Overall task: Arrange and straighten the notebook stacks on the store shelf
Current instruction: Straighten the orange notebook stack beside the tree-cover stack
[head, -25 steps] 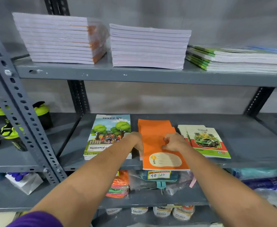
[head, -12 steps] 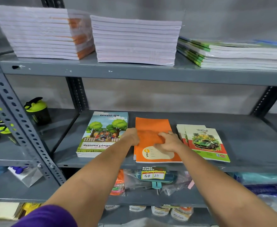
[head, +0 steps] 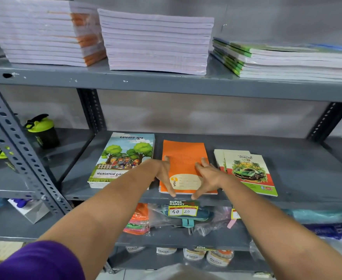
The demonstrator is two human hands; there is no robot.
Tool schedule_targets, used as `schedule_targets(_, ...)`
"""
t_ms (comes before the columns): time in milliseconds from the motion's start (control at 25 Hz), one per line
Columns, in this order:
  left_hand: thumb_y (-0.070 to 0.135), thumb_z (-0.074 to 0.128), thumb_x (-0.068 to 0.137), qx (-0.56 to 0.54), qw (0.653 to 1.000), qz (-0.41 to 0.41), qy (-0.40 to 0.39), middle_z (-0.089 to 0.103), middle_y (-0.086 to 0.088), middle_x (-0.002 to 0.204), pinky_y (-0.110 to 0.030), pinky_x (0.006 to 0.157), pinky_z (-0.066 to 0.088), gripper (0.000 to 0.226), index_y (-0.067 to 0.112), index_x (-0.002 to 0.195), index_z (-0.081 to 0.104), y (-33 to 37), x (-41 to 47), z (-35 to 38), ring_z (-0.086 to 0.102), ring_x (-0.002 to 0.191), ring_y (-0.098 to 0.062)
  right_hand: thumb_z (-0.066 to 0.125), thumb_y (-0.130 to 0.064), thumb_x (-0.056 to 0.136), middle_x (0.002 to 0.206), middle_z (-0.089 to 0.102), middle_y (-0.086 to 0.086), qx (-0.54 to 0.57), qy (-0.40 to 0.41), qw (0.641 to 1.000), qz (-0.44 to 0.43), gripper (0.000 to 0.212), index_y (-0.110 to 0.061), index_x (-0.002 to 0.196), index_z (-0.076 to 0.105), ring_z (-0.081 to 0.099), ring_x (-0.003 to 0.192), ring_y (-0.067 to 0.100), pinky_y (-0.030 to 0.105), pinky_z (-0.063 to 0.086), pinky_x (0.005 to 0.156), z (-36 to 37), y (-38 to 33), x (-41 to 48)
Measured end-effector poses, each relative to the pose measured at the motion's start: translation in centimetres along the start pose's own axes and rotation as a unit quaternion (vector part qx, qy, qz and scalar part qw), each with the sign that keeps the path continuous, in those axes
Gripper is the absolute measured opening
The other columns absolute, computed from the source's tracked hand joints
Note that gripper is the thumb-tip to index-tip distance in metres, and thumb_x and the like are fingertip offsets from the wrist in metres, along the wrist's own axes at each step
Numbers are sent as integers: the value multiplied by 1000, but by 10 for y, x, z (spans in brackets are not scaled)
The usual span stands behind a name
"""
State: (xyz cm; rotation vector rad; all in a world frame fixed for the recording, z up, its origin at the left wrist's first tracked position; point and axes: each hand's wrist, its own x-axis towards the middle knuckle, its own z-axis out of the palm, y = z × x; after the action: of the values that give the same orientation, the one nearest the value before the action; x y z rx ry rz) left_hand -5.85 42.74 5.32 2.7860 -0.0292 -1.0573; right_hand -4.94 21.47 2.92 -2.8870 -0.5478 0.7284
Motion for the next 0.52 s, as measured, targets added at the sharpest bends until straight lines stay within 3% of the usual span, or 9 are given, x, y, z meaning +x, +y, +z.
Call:
schedule_targets(80,49,92,44,-11,1000,9,27,32,-11,153,-42,93,53,158,13,148,-22,4,2,3,58,115,-29,76,-69,50,160,-15,4,-6,30,1000,-7,131,-26,150,4,5,147,32,53,22,116,2,0,1)
schedule_targets(200,43,91,50,-23,997,26,69,47,-9,138,-34,79,54,133,11,148,7,2,-3,2,61,98,-24,71,-72,55,161,-9,5,-33,54,998,-15,124,-29,150,4,14,146,34,53,27,114,6,1,4)
schedule_targets(240,42,91,52,-21,996,29,77,48,-9,136,-35,82,54,128,10,147,11,3,-4,3,60,103,-25,69,-74,55,161,-9,4,-44,55,997,-15,124,-31,150,4,17,145,35,52,30,112,7,1,5)
schedule_targets(400,44,90,53,-10,994,20,103,46,-11,139,-42,95,50,136,9,149,1,8,-4,9,53,119,-31,60,-80,59,161,-11,4,-76,57,995,-19,117,-37,149,-1,27,141,38,52,35,107,11,7,9)
schedule_targets(520,44,90,54,-18,991,34,130,49,-11,134,-44,97,48,128,10,147,8,5,-1,10,52,119,-31,54,-82,63,161,-9,4,-87,65,994,-26,109,-40,149,0,33,137,39,52,38,104,14,11,9)
